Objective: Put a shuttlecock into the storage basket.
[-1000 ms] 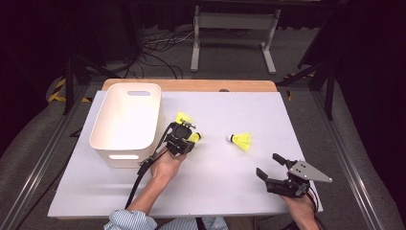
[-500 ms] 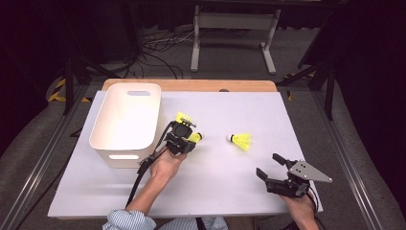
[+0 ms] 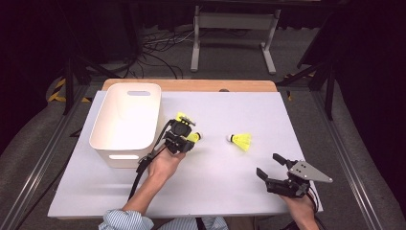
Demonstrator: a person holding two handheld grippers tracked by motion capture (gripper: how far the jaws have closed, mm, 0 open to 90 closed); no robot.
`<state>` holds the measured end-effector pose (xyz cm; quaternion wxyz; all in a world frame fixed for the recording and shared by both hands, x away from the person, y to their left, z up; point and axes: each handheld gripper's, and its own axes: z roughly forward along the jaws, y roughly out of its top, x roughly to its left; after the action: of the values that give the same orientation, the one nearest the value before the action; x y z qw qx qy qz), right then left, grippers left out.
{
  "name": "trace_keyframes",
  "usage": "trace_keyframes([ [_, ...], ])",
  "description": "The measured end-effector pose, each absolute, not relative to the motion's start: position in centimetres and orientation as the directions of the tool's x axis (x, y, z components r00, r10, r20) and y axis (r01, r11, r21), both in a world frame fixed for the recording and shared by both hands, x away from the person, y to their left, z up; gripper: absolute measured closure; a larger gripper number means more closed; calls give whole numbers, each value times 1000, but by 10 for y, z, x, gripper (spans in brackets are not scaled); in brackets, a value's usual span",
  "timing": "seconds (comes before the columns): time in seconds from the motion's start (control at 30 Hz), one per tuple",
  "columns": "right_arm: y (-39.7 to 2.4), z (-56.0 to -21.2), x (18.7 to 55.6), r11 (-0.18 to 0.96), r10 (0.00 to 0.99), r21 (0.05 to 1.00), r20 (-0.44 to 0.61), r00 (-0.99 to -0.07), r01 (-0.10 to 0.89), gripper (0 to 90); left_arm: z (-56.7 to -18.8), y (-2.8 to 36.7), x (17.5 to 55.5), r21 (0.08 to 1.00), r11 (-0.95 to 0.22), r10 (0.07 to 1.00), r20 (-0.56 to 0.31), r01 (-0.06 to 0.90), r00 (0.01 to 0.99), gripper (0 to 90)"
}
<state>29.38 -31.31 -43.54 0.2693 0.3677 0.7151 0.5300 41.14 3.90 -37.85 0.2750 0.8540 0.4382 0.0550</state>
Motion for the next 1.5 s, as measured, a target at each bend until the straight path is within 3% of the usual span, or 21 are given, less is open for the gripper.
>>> trace_keyframes([
  [1.5, -313, -436, 294, 170, 811, 955, 4, -585, 242, 170, -352, 44, 403, 515, -482, 779, -119, 709, 616, 892],
])
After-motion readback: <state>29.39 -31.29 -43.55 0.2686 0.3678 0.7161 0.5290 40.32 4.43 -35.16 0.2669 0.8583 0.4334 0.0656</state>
